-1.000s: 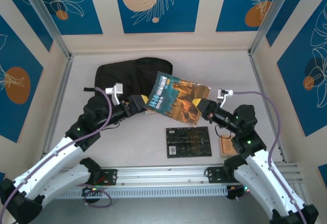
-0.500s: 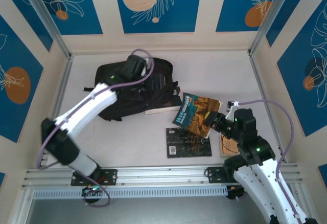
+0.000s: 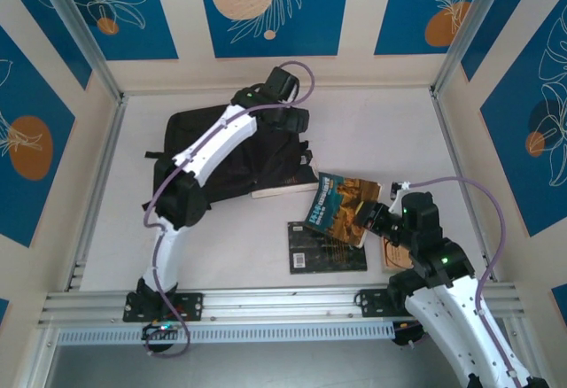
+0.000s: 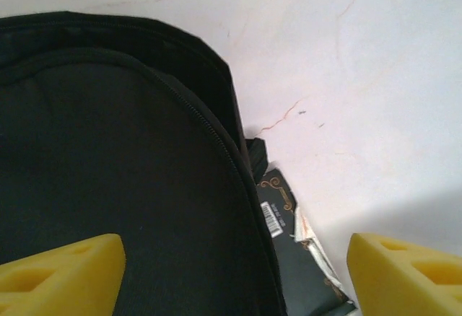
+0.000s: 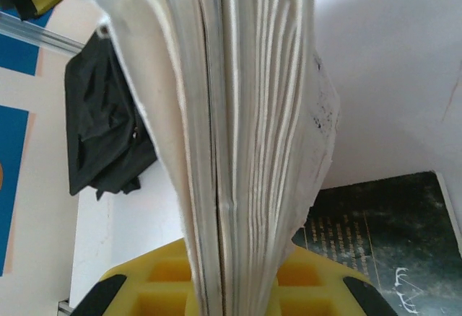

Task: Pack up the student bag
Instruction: Open the student bag at the center of the table.

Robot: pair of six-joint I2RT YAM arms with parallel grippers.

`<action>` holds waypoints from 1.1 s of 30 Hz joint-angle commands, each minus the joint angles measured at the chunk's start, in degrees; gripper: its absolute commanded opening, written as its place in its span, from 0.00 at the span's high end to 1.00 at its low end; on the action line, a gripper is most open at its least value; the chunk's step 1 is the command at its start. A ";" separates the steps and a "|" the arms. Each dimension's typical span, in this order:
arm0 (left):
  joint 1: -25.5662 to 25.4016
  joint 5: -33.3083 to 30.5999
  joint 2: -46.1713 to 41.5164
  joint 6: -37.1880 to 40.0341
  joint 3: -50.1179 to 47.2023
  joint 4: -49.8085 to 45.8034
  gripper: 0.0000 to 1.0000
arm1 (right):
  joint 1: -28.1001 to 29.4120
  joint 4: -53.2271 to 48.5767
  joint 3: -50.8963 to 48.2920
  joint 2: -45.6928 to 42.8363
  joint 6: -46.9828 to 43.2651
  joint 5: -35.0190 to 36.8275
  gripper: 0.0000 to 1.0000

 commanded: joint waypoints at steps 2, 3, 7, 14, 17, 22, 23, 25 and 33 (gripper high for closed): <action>0.31 -1.40 3.55 0.06 2.69 -3.29 0.30 | -0.41 3.25 0.12 -0.76 -1.02 -0.68 1.00; 0.36 -1.71 3.85 -0.16 2.69 -2.92 0.36 | -0.43 3.55 0.09 -0.78 -0.90 -0.86 1.00; 0.64 -2.52 3.45 -0.65 2.78 -2.51 0.81 | -0.48 4.31 0.27 -0.68 -0.80 -1.21 1.00; 0.64 -4.52 -7.86 -0.48 -4.89 -1.09 1.00 | -0.49 4.05 3.44 -0.59 -2.48 -2.39 1.00; 0.70 -5.75 -17.53 -1.52 -13.56 3.26 1.00 | -0.49 4.23 5.78 -0.59 -3.17 -3.49 1.00; 0.71 -4.56 -31.74 -3.41 -25.12 5.47 1.00 | -0.47 5.58 9.67 -0.62 -2.39 -7.54 1.00; 0.66 -4.47 -34.13 -3.69 -27.42 5.93 1.00 | -0.50 6.49 10.05 -0.59 -1.66 -9.11 1.00; 0.71 -4.67 -39.77 -4.35 -32.30 6.90 1.00 | -0.42 8.55 10.93 -0.67 0.78 -11.93 1.00; 0.69 -2.28 -55.68 -7.80 -45.33 8.48 1.00 | -0.36 22.29 8.38 0.12 17.47 -19.03 1.00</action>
